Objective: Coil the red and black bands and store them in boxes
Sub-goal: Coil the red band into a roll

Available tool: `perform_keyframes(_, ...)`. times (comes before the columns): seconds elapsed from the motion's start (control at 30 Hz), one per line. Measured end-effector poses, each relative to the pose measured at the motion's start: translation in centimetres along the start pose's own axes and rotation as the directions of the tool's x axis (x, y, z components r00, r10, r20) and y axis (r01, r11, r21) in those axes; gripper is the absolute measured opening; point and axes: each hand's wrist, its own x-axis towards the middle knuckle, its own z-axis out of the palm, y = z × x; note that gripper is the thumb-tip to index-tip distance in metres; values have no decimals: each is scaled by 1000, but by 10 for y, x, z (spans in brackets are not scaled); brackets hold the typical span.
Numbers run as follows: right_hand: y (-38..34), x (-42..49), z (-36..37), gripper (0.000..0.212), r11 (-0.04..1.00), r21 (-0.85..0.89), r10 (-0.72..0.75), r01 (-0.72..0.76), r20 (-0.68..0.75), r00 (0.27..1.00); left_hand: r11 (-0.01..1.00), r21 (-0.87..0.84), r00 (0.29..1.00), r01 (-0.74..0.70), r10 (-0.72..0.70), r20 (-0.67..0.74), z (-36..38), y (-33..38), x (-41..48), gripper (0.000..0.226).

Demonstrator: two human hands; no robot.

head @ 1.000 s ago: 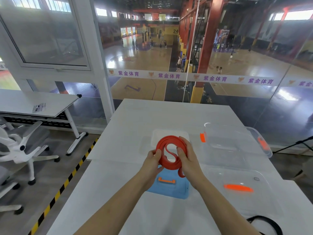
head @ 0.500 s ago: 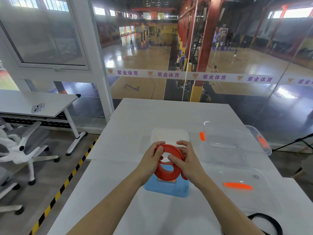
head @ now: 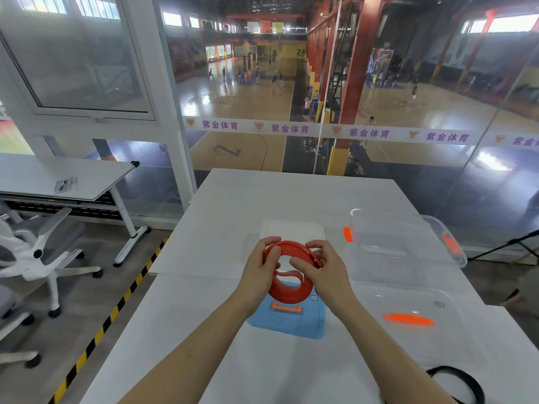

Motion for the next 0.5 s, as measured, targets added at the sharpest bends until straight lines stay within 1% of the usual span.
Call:
perform_keyframes(0.1,-1,1,-2,44,1000,0,-15,15,0,1000,1000,-15,1000,-5,5,13,-1,-1,0,21)
perform_keyframes(0.17,0,1,-1,45,1000,-8,-25,25,-1,1000,996,-64,998,62,-64,-25,3,-3,0,25)
perform_keyframes(0.23,2,1,1,47,999,-13,-32,32,0,999,980,-118,983,159,-169,-77,8,-3,1,41)
perform_keyframes(0.27,3,1,2,48,999,-19,-37,37,1,999,973,-118,974,196,-208,-92,9,-4,2,50)
perform_keyframes(0.33,3,0,2,51,998,-33,-45,45,4,999,970,-85,967,227,-235,-102,11,-5,3,59)
perform_keyframes(0.4,2,0,1,52,998,-47,-46,47,16,999,973,-63,968,220,-226,-110,11,-7,3,60)
perform_keyframes(0.5,2,0,1,51,996,-73,-39,42,36,999,977,-33,967,212,-214,-135,11,-9,4,54)
